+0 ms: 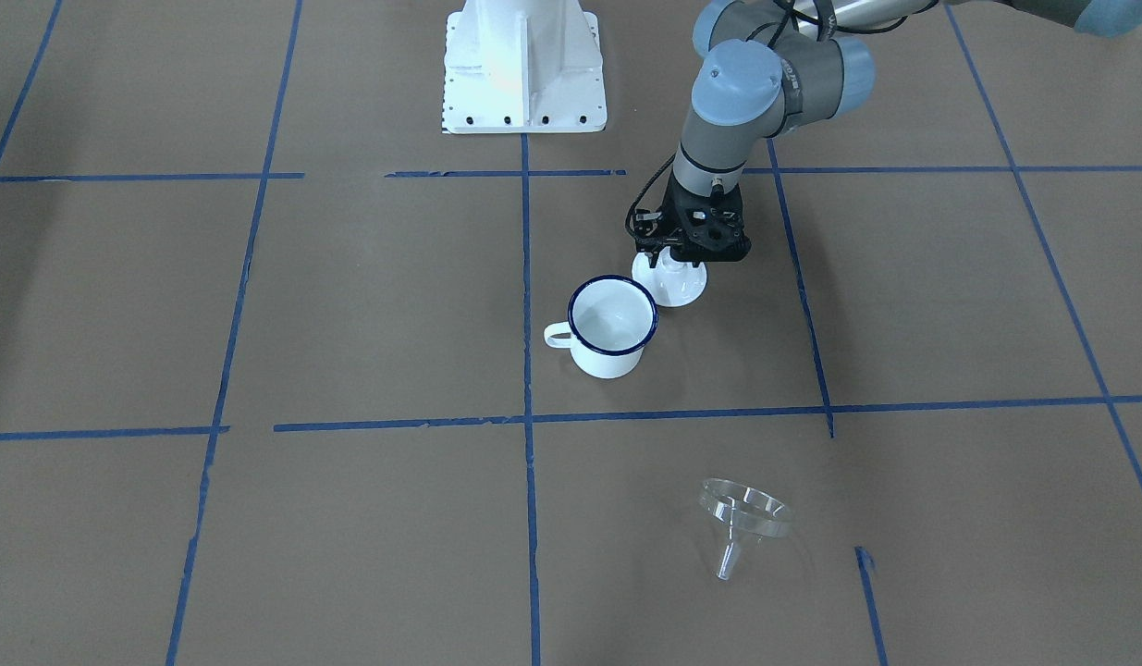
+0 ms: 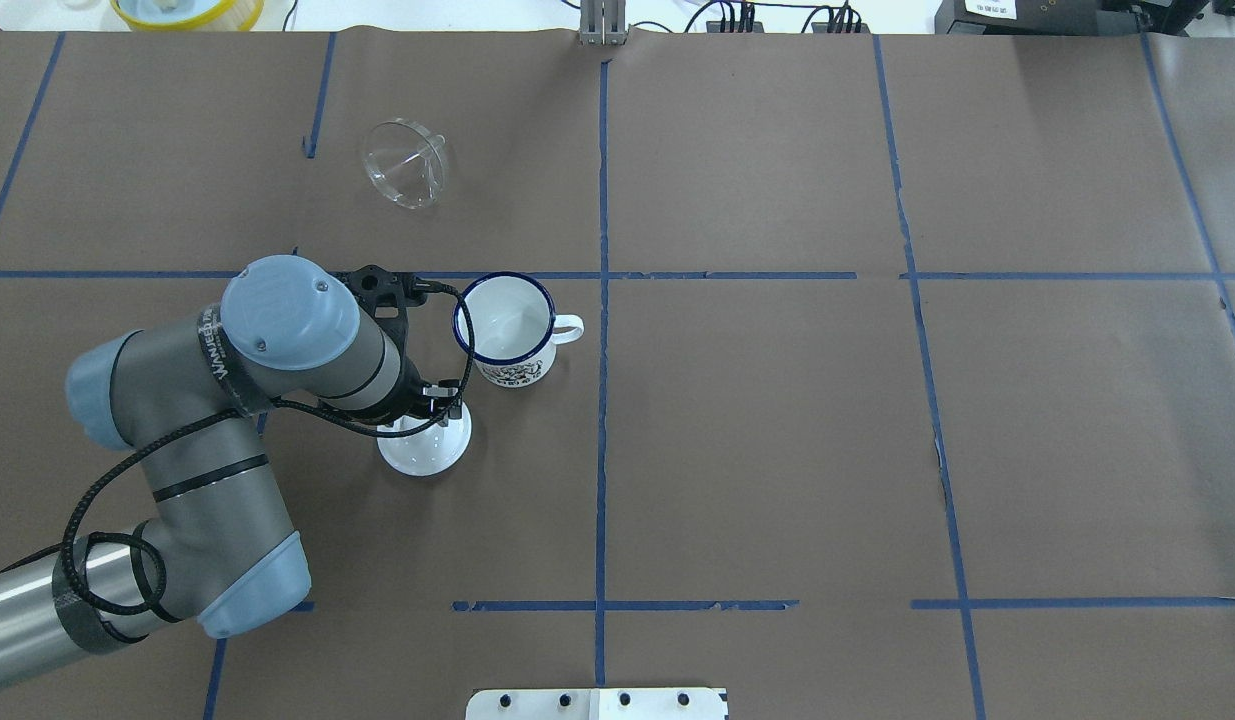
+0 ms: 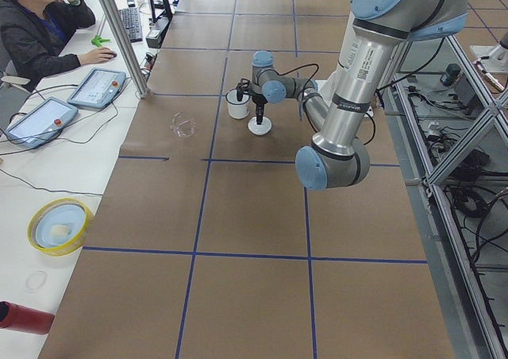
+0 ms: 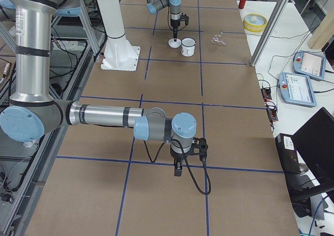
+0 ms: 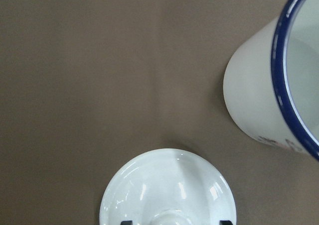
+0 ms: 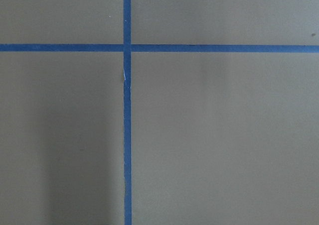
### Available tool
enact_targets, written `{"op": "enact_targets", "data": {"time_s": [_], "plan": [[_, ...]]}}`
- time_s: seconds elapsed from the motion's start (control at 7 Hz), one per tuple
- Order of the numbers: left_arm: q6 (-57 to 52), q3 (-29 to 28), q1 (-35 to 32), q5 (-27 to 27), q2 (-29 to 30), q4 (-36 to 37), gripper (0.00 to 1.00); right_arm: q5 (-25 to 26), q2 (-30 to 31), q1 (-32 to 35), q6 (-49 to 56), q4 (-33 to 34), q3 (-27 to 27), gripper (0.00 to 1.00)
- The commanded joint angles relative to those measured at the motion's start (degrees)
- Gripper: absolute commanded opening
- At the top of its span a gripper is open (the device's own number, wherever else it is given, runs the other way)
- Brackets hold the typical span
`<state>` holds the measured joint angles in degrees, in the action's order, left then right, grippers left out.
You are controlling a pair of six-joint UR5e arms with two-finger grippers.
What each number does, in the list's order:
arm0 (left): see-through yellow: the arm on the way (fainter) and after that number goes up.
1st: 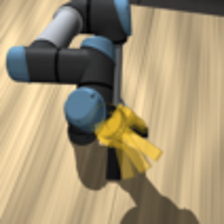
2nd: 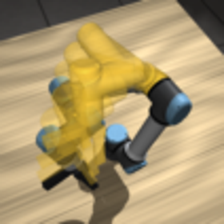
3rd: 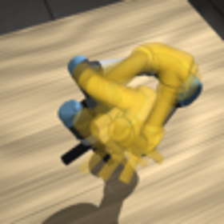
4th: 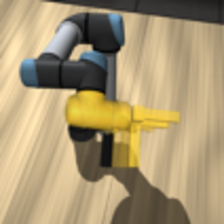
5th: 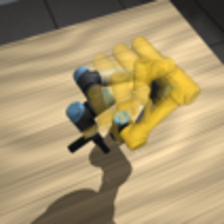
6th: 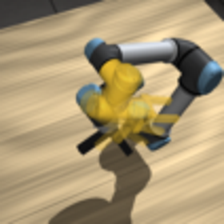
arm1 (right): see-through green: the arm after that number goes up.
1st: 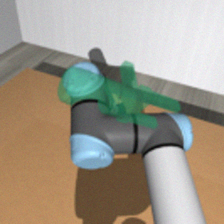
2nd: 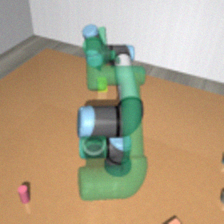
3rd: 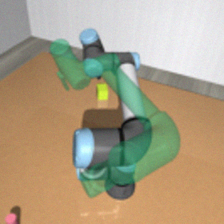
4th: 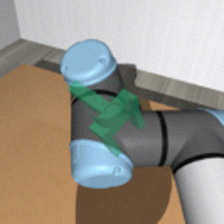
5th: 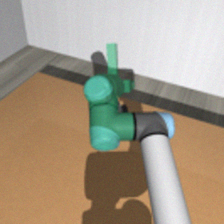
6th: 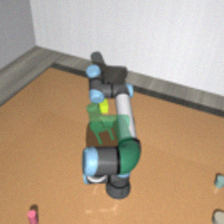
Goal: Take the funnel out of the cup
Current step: 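Grasp the white lid's knob with the left gripper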
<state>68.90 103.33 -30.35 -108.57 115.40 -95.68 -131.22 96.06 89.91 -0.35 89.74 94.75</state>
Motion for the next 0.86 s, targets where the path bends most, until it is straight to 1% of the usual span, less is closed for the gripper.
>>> {"op": "enact_targets", "data": {"time_s": [0.0, 0.14, 0.29, 0.43, 0.57, 0.71], "plan": [[0.09, -0.05, 0.03, 0.03, 0.00, 0.14, 0.50, 0.00, 0.00, 0.00, 0.00, 0.00, 0.00, 1.00], [0.09, 0.03, 0.03, 0.12, -0.09, 0.14, 0.19, 0.00, 0.00, 0.00, 0.00, 0.00, 0.00, 1.00], [0.26, 0.12, 0.03, 0.20, -0.09, 0.23, 0.00, 0.00, 0.00, 0.00, 0.00, 0.00, 0.00, 1.00], [0.27, 0.56, -0.06, 0.20, -0.35, 0.32, 0.00, 0.00, 0.00, 0.00, 0.00, 0.00, 0.00, 1.00], [-0.08, 2.56, -0.15, 0.20, 0.08, 3.97, 0.00, 0.00, 0.00, 0.00, 0.00, 0.00, 0.00, 1.00], [-0.26, 7.80, -0.50, 0.03, 0.78, 10.62, 0.00, 0.00, 0.00, 0.00, 0.00, 0.00, 0.00, 1.00]]}}
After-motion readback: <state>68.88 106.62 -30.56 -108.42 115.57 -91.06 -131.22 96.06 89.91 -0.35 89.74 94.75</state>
